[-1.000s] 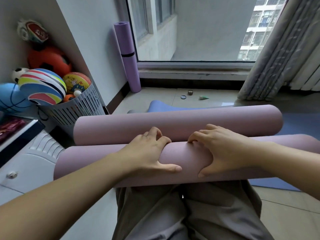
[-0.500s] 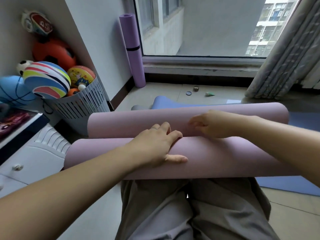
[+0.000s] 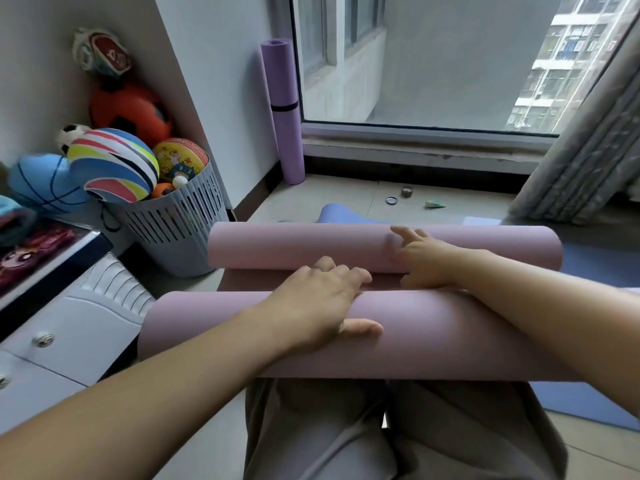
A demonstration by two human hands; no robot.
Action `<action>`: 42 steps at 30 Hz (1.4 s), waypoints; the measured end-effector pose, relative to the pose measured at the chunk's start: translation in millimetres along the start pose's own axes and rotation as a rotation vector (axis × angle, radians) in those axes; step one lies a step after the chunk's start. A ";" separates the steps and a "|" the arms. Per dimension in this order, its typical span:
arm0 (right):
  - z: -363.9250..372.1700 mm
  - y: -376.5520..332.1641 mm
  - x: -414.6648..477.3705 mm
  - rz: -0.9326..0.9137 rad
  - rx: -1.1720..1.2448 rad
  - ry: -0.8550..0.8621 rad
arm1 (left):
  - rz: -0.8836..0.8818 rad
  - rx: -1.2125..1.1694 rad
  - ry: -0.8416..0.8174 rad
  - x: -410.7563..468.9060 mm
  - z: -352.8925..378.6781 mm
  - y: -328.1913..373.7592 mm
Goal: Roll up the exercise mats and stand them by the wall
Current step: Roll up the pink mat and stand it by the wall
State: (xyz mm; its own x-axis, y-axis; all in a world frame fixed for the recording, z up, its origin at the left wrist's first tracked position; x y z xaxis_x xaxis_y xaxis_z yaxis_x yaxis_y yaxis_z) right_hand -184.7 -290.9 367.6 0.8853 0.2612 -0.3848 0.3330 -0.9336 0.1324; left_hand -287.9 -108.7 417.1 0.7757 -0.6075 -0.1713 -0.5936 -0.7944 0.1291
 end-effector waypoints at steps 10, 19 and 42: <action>-22.9 9.3 -28.1 -0.002 0.445 -0.025 | -0.078 -0.120 -0.088 31.5 -7.1 -22.2; -5.3 -17.6 -102.4 -0.163 0.026 0.270 | -0.103 -0.201 -0.086 45.3 -6.2 -30.3; 10.5 -37.5 -169.0 -0.225 0.080 0.174 | 0.109 0.113 0.022 -47.7 13.1 34.8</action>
State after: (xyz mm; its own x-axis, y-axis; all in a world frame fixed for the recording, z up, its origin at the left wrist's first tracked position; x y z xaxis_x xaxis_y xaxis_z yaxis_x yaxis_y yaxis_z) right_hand -350.2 -302.6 418.0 0.8370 0.4952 -0.2329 0.5064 -0.8622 -0.0136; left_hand -348.5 -107.3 417.0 0.7092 -0.6908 -0.1410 -0.6938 -0.7193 0.0349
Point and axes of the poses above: each hand's wrist, its own x-axis towards the middle knuckle, its own z-axis out of the palm, y = z × x, the point moved 2 cm from there along x, towards the middle knuckle, and after that the axes turned 7 degrees about z, right-handed, at the moved point
